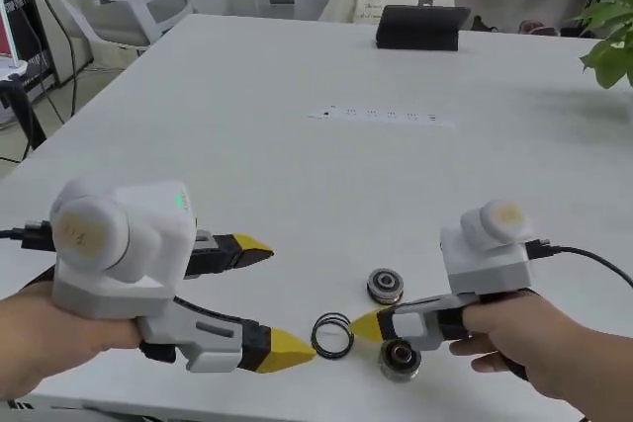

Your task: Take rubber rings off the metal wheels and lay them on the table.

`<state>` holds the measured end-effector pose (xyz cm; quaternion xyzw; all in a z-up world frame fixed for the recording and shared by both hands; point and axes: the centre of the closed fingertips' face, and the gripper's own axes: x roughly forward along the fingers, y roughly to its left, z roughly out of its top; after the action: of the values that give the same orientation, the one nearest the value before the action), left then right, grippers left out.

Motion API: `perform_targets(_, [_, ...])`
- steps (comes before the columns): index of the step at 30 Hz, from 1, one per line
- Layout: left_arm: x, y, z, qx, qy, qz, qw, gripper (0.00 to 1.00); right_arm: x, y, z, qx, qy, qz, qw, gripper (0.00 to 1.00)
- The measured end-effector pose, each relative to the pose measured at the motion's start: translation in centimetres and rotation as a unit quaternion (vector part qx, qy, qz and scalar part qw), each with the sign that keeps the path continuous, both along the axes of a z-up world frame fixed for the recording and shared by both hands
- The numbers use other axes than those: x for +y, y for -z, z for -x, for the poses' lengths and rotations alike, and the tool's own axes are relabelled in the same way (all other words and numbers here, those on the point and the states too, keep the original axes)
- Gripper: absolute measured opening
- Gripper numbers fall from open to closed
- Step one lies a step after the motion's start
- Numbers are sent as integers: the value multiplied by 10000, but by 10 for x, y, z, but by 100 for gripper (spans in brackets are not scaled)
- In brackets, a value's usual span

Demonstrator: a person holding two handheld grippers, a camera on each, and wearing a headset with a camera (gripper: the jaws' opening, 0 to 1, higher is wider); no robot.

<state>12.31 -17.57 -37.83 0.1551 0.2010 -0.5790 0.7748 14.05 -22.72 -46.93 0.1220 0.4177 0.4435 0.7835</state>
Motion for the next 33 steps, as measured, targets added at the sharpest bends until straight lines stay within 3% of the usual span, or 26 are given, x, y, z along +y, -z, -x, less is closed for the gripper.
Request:
perform_targets(27, [2,3,-2,68,-38,-36,10000,65,-4,2,-7,-59,138,12,9999,4])
perform_targets(33, [2,3,-3,84,-32,-38,10000,65,-4,-3,-9,-128,186,-85,9997,5])
